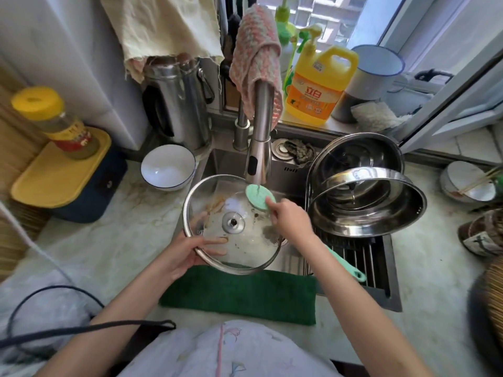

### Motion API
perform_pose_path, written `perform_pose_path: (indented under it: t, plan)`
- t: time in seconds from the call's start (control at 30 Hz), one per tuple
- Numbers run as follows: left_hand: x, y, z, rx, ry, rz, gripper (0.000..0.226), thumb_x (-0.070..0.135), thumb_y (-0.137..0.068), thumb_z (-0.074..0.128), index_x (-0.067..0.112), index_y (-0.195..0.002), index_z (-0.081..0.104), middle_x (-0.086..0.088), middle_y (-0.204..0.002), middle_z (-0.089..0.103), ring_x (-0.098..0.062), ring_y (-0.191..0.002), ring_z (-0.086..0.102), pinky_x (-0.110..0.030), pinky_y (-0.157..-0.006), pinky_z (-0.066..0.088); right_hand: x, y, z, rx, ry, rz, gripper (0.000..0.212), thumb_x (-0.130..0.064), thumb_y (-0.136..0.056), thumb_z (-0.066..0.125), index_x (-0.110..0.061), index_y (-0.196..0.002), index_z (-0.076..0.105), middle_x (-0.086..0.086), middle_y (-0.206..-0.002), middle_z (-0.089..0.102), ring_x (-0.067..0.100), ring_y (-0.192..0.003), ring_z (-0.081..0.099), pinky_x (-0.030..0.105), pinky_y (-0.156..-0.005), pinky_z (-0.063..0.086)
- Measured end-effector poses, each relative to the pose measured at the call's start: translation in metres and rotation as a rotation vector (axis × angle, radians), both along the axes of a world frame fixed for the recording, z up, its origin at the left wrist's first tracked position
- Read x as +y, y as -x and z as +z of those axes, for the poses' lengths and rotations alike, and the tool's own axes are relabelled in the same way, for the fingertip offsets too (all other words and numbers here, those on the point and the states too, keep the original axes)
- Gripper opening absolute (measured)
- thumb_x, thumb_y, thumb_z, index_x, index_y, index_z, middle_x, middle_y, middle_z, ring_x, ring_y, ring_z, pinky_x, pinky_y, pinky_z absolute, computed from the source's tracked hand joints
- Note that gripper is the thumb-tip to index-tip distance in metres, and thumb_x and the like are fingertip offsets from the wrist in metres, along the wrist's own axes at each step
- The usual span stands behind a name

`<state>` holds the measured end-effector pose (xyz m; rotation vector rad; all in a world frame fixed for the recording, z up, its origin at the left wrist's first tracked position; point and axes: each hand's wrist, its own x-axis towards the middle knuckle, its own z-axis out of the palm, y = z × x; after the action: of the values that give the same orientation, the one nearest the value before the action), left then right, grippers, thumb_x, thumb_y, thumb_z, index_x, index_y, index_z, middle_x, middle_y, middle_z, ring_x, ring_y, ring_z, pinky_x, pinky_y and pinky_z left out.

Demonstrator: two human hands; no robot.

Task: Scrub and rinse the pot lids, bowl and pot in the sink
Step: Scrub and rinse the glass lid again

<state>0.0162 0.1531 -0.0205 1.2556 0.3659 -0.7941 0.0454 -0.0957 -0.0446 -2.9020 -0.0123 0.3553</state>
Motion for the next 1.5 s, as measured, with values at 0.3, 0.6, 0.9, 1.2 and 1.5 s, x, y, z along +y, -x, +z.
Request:
perform_pose_path:
  t: [0.3,0.6,0.9,1.2,1.5]
  plan:
    - [-0.003,-0.005,0.015,-0.021,0.075,0.131,0.066,-0.003,-0.077,0.054,0.027,-0.134,0.041,-0.014,-0.089,0.074,-0.029,-0.066,0.072,-0.031,-0.046,0.054,-0.029,0.057,-0.002,0.139,-0.896,-0.52,0.029,-0.026,-0.079,0.076,-0.023,-0.106,0.065,-0.02,-0.077,0.064,-0.002,-0.07,0.058,0.014,-0.064,0.046]
    - [-0.016,-0.006,0.024,0.047,0.088,0.135,0.032,-0.013,-0.087,0.035,0.007,-0.098,0.057,-0.012,-0.071,0.072,-0.021,-0.055,0.07,-0.028,-0.044,0.054,0.001,0.032,0.009,0.317,-1.531,-1.014,0.02,-0.021,-0.087,0.064,-0.006,-0.1,0.062,0.005,-0.082,0.064,0.016,-0.069,0.058,0.022,-0.052,0.043]
    - [-0.005,-0.033,-0.009,-0.224,-0.582,-0.04,0.057,0.003,-0.082,0.064,0.01,-0.135,0.045,-0.005,-0.117,0.063,-0.023,-0.101,0.061,-0.038,-0.08,0.054,0.006,0.031,0.011,0.038,-1.395,-1.044,0.024,0.0,-0.078,0.051,0.004,-0.097,0.065,0.021,-0.076,0.071,0.033,-0.07,0.052,0.025,-0.05,0.039]
    - [-0.097,-0.075,-0.044,-1.138,-0.894,-1.022,0.061,0.049,-0.1,0.019,0.03,-0.149,-0.013,0.0,-0.158,-0.014,-0.015,-0.145,-0.008,-0.041,-0.116,-0.012,-0.01,0.03,0.031,-0.098,-1.313,-1.031,0.024,0.004,-0.084,0.045,0.001,-0.093,0.066,0.016,-0.066,0.069,0.009,-0.056,0.061,0.023,-0.06,0.043]
    - [-0.127,-0.069,-0.061,-1.262,-0.7,-0.951,0.054,0.048,-0.099,0.012,0.035,-0.147,-0.01,0.01,-0.155,-0.019,-0.006,-0.144,-0.015,-0.038,-0.116,-0.013,-0.013,0.038,0.045,-0.045,-1.257,-1.043,0.016,-0.002,-0.086,0.053,-0.003,-0.085,0.069,0.022,-0.076,0.071,0.01,-0.058,0.063,0.023,-0.061,0.044]
